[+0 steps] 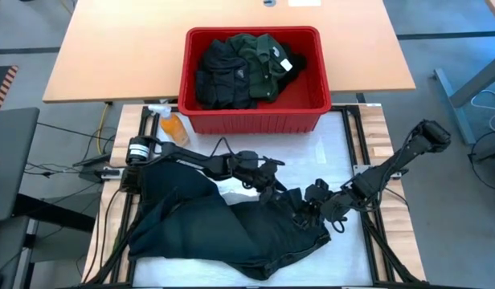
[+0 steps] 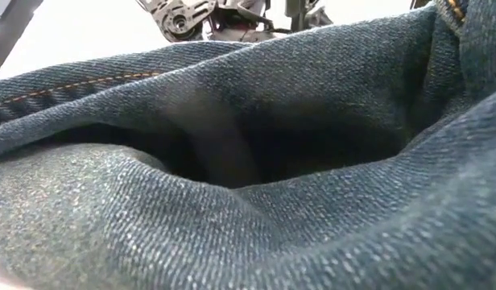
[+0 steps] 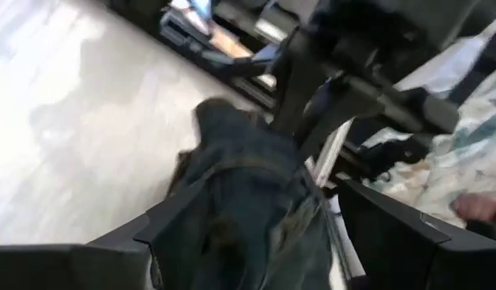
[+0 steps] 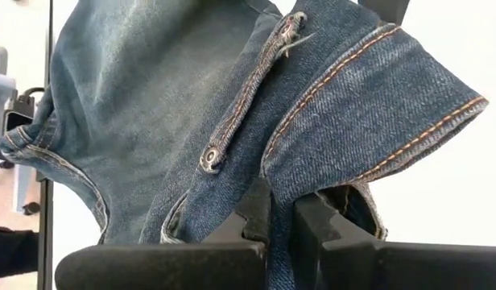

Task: Fold laundry
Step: Fold the blue pants

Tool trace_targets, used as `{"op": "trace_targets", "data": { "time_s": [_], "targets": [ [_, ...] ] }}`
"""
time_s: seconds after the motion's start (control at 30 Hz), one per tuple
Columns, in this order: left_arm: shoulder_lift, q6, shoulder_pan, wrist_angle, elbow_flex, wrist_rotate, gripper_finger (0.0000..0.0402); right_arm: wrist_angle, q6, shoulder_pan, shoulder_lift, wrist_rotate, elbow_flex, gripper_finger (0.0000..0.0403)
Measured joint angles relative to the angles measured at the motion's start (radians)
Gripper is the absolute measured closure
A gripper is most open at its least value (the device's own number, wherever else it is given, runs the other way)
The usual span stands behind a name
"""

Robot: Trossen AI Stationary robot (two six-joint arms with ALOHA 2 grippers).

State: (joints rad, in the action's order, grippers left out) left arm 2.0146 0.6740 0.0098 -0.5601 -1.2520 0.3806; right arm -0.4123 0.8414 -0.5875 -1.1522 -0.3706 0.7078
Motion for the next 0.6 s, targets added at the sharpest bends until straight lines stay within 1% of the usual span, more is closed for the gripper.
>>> {"op": "trace_targets", "data": {
  "time_s": [0.07, 0.17, 0.2, 0.3, 0.4, 0.5, 0.6],
  "targets": [
    [0.001, 0.001, 0.0, 0.02, 0.0, -0.002, 0.0133, 0.01, -0.01, 0.0, 0.0, 0.0, 0.0, 0.0363],
    [0.001, 0.001, 0.002, 0.093, 0.001, -0.044, 0.0133, 0.011, -0.012, -0.002, 0.0, 0.0, 0.0, 0.0364],
    [0.003, 0.003, 0.005, 0.097, 0.002, -0.031, 0.0133, 0.013, -0.012, -0.003, 0.0, -0.001, 0.0, 0.0364],
    [0.001, 0.0, 0.008, 0.066, 0.002, 0.05, 0.0133, 0.013, -0.012, -0.004, 0.0, -0.025, 0.0, 0.0364],
    [0.001, -0.01, -0.004, 0.066, 0.001, 0.075, 0.0138, 0.043, -0.035, -0.002, 0.0, -0.03, 0.0, 0.0364],
    [0.001, -0.006, -0.023, 0.069, 0.001, 0.058, 0.0155, 0.11, -0.076, 0.0, 0.0, -0.031, 0.0, 0.0364],
    [0.001, -0.019, -0.049, 0.066, 0.001, 0.055, 0.0197, 0.146, -0.11, -0.002, 0.0, -0.03, 0.0, 0.0364]
  ]
}}
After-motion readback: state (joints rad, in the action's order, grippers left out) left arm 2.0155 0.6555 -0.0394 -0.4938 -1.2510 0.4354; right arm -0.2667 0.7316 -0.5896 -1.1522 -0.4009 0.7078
